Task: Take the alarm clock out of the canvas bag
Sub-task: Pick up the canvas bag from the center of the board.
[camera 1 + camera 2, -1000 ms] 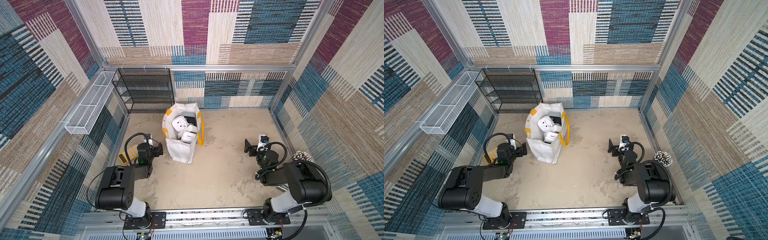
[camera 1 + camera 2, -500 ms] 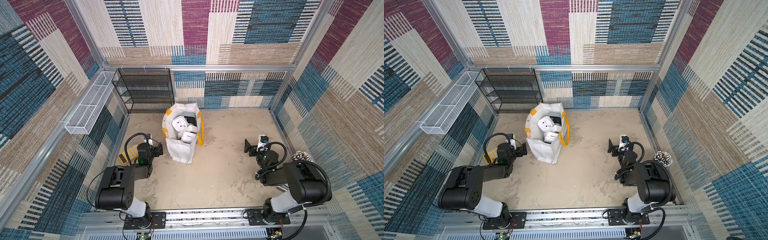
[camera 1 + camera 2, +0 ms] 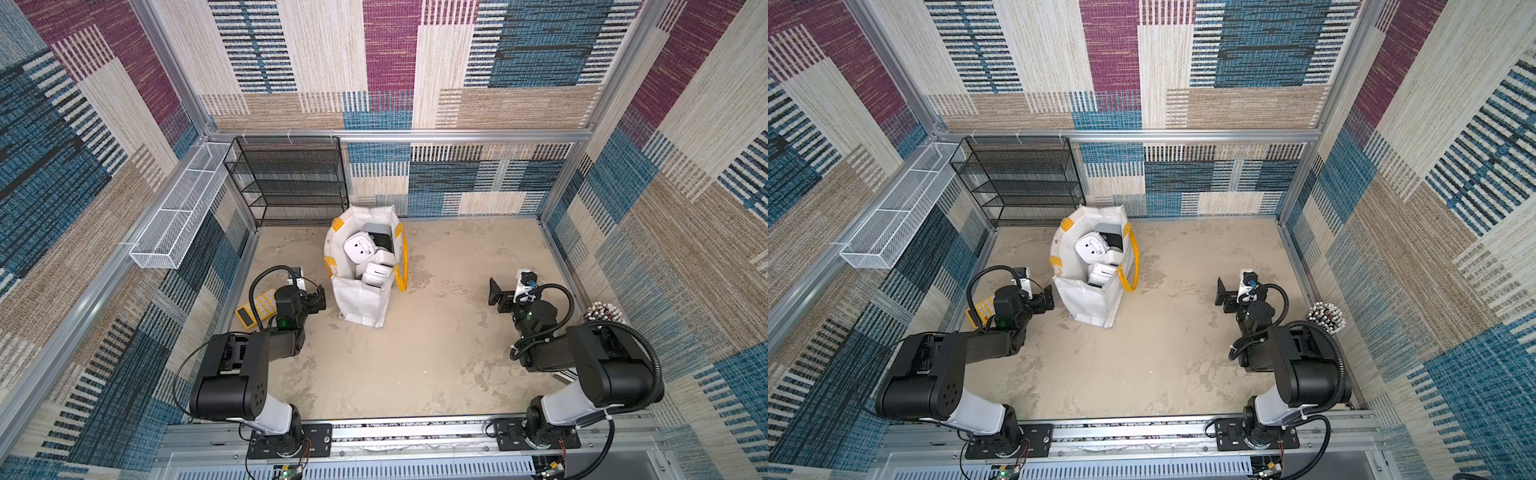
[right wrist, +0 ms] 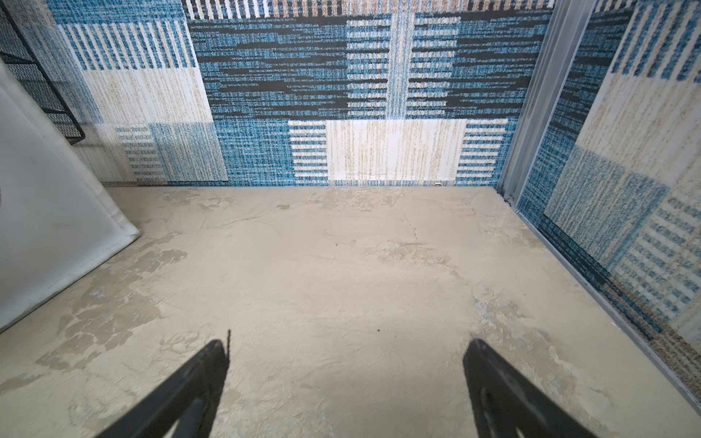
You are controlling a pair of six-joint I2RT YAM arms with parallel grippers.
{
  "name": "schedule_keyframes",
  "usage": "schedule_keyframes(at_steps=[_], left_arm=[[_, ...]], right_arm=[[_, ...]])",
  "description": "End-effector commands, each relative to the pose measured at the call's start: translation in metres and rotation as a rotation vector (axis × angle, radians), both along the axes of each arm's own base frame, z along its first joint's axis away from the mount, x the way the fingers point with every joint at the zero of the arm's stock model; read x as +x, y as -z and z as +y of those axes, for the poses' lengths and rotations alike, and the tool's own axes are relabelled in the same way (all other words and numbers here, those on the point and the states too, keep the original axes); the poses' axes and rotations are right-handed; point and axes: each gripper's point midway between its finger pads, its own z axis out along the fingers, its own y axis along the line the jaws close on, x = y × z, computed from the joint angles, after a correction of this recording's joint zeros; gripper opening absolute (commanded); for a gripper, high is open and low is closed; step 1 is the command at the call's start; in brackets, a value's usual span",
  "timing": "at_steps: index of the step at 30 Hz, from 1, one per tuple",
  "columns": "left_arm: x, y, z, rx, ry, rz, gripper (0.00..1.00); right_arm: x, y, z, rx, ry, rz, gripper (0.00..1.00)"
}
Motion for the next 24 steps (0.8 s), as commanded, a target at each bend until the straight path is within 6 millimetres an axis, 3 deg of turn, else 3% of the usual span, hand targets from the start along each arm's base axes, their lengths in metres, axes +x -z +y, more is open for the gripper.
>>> schedule_keyframes(at_steps=[1, 5, 12, 17, 24], left_arm=[[0.000, -0.015, 0.017, 0.015, -0.096, 0.064, 1.00], [-0.009, -0.054, 0.018, -0.080, -0.163, 0.150, 0.97], [-0.041, -0.121, 0.000, -0.316, -0.149, -0.002, 0.92], [-0.061, -0.137, -0.021, -0.426, -0.087, -0.009, 0.92], [-0.077, -0.149, -0.058, -0.462, 0.006, 0.052, 0.92]], right_arm=[[0.008, -0.014, -0.007, 0.017, 0.044, -0.013, 1.00], [0.033, -0.014, -0.013, 0.074, 0.088, 0.160, 1.00], [0.024, -0.039, 0.007, 0.195, -0.011, 0.198, 0.99], [0.014, -0.055, 0.032, 0.321, -0.136, 0.220, 0.97], [-0.007, -0.054, 0.052, 0.465, -0.227, 0.246, 0.95]])
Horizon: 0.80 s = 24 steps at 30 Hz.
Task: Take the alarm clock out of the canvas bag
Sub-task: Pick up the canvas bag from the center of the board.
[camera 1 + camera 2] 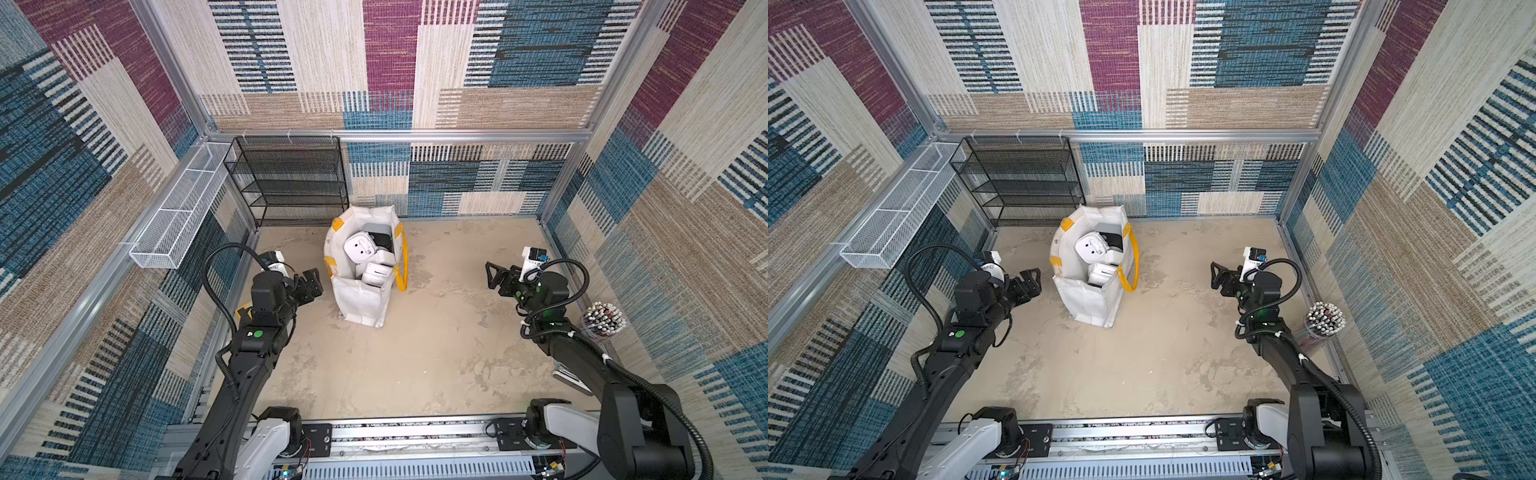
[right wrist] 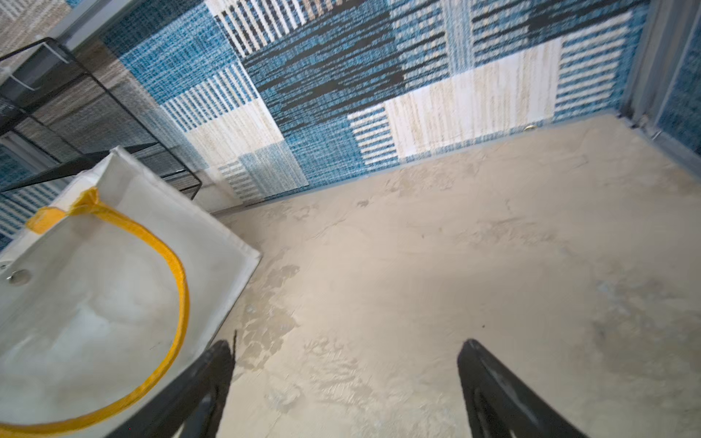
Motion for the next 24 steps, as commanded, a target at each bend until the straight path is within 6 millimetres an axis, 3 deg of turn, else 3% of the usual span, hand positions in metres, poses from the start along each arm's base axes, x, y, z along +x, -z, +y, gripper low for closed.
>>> schedule_keyframes(at_steps=[1, 8, 16, 24], left_arm=[[-0.008, 0.001, -0.015, -0.026, 0.031, 0.062, 0.92], [0.005, 0.004, -0.036, -0.056, 0.088, 0.156, 0.91], [0.031, -0.001, -0.040, -0.052, 0.072, 0.204, 0.89], [0.045, 0.013, -0.057, -0.002, 0.095, 0.302, 0.72]], right_arm=[[-0.010, 0.004, 0.014, 0.101, -0.057, 0.036, 0.94], [-0.020, 0.012, 0.025, 0.143, -0.105, 0.069, 0.94], [-0.024, 0.016, 0.031, 0.136, -0.134, 0.087, 0.94], [-0.024, 0.024, 0.031, 0.111, -0.139, 0.139, 0.94]])
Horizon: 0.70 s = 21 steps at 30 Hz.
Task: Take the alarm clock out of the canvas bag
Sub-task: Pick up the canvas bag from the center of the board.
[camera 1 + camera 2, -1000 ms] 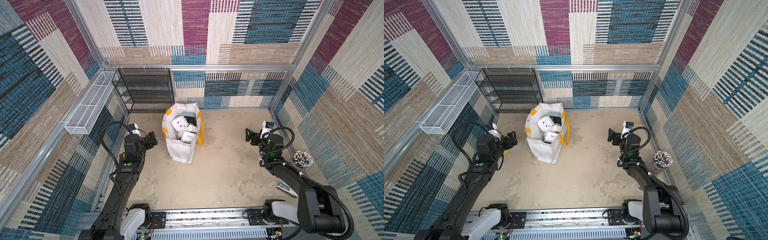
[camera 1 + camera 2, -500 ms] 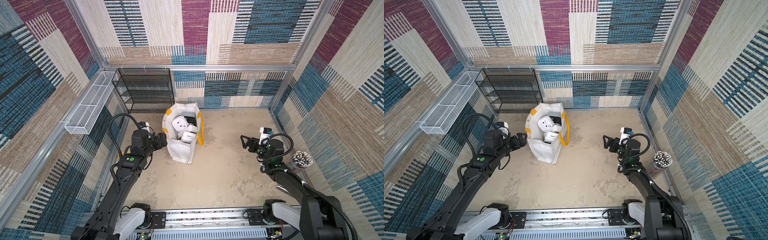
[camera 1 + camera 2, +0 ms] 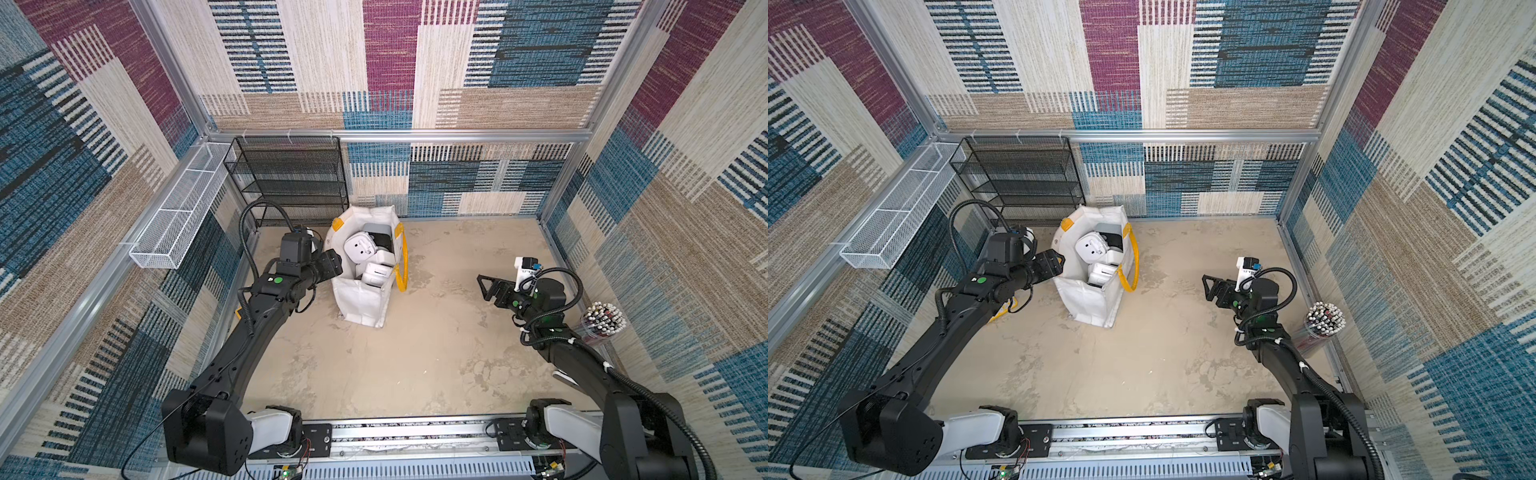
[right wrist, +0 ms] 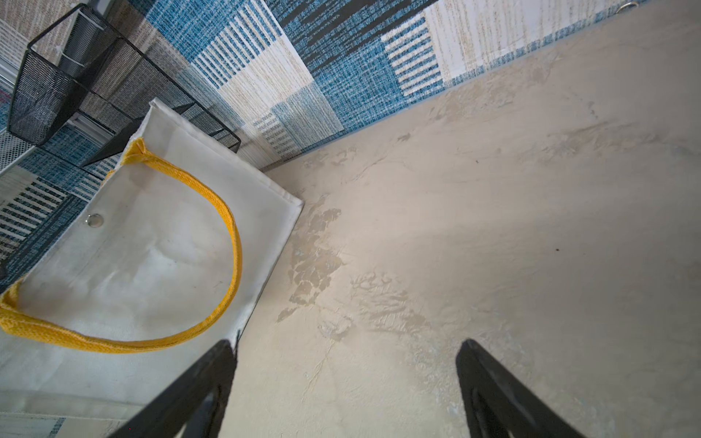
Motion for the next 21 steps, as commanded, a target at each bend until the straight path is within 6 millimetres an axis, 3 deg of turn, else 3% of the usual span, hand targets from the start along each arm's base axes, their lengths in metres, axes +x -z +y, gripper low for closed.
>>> schedule_keyframes(at_steps=[1, 4, 9, 16, 21], left_arm=[[-0.003, 0.010, 0.002, 0.050, -0.020, 0.049, 0.71], [-0.003, 0.016, 0.002, 0.073, -0.022, 0.074, 0.64], [0.000, 0.023, 0.001, 0.105, -0.025, 0.107, 0.45], [0.011, 0.028, -0.004, 0.126, -0.004, 0.125, 0.34], [0.014, 0.028, -0.007, 0.154, 0.005, 0.115, 0.18]], right_arm=[[-0.001, 0.000, 0.003, -0.008, -0.020, 0.012, 0.94], [0.000, 0.002, 0.001, -0.021, -0.012, 0.023, 0.94], [-0.002, 0.000, -0.002, -0.032, 0.003, 0.008, 0.94], [-0.006, 0.000, -0.003, -0.037, 0.006, 0.008, 0.94], [-0.008, -0.021, -0.004, -0.043, 0.014, -0.056, 0.95]])
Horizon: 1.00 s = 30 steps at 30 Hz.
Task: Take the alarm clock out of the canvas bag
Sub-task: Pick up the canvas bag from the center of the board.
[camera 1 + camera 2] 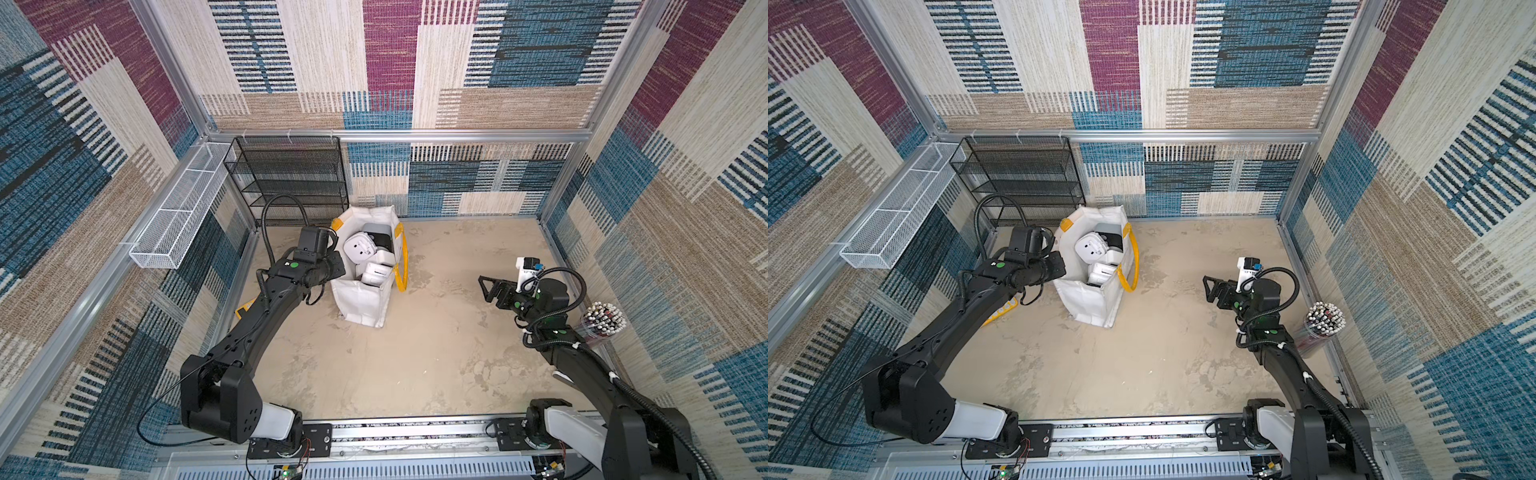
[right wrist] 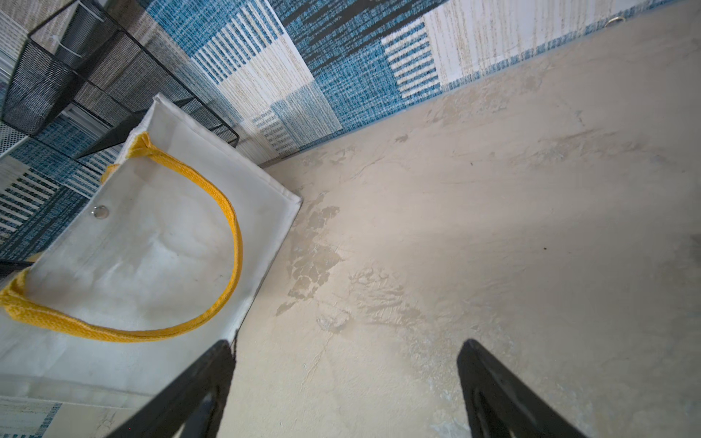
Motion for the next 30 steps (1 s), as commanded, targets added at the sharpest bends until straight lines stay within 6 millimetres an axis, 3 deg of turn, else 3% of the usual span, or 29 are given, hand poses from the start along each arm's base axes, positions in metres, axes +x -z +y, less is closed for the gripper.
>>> schedule_keyframes(at_steps=[1, 3, 9, 15, 24, 30], left_arm=[[0.003, -0.001, 0.004, 0.050, 0.011, -0.012, 0.12], [0.007, -0.003, 0.003, 0.064, 0.022, -0.020, 0.00], [0.014, -0.014, -0.008, 0.062, 0.090, -0.037, 0.00], [0.026, -0.037, -0.010, 0.094, 0.120, -0.133, 0.00], [0.037, -0.071, -0.032, 0.110, 0.218, -0.263, 0.00], [0.029, -0.072, -0.053, 0.149, 0.281, -0.282, 0.00]], right_arm=[[0.001, -0.012, -0.003, -0.013, 0.017, -0.047, 0.96], [0.001, -0.013, -0.002, -0.012, 0.012, -0.048, 0.96], [-0.006, -0.012, 0.005, -0.005, -0.032, -0.056, 0.95], [-0.016, -0.014, 0.010, 0.005, -0.067, -0.081, 0.95], [-0.022, -0.028, 0.021, 0.077, -0.117, -0.101, 0.91], [-0.021, -0.038, 0.029, 0.114, -0.134, -0.095, 0.90]])
